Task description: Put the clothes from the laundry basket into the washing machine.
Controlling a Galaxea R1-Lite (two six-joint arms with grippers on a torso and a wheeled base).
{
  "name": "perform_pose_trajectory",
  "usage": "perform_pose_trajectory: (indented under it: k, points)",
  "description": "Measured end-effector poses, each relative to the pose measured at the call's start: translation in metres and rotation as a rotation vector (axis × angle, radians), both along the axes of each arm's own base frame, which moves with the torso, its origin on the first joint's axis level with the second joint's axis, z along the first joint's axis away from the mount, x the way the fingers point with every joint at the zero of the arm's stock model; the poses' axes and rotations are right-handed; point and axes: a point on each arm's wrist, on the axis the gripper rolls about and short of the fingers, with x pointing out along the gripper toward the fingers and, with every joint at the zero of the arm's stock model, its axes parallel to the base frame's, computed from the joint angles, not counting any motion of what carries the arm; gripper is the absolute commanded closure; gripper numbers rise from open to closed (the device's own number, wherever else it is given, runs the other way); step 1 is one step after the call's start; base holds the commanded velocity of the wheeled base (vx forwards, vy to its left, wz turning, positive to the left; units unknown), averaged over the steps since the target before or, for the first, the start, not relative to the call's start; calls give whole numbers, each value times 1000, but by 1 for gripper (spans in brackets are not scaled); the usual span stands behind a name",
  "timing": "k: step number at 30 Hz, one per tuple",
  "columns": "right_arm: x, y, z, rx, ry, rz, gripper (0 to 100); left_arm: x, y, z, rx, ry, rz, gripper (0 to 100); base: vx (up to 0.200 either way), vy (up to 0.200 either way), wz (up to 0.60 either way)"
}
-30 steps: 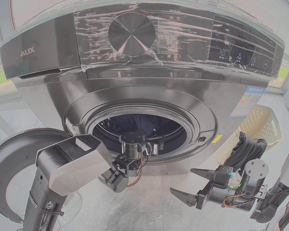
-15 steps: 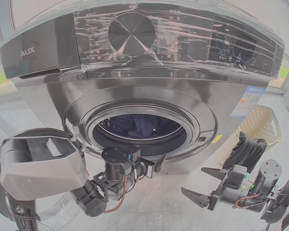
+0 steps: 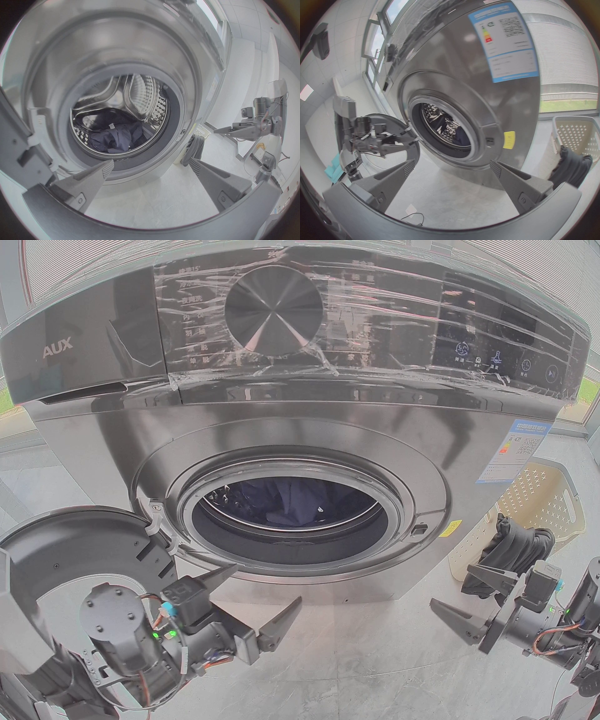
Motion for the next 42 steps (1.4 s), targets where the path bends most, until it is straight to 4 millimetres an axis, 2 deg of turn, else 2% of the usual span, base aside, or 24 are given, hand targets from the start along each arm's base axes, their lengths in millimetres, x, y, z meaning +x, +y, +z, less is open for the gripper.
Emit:
perform_pose_trajectory:
  k: [7, 21, 28, 37, 42]
  points:
    - [-9, -29, 3, -33, 48, -132, 0, -26, 30, 10, -26, -21, 16, 0, -171, 0, 0]
    - [-69, -76, 8, -57, 16, -317, 0, -56, 72, 32, -56, -39, 94, 0, -200, 0, 0]
    - [-97, -88, 0, -57, -1, -382, 0, -77, 99, 35, -31, -10, 136, 0, -200, 0, 0]
    - [-120, -95, -6, -32, -62, -445, 0, -106, 131, 30, -37, 17, 190, 0, 0, 0, 0]
    - [-129, -97, -11, -31, -71, -486, 0, -128, 149, 21, -48, 36, 194, 0, 0, -200, 0]
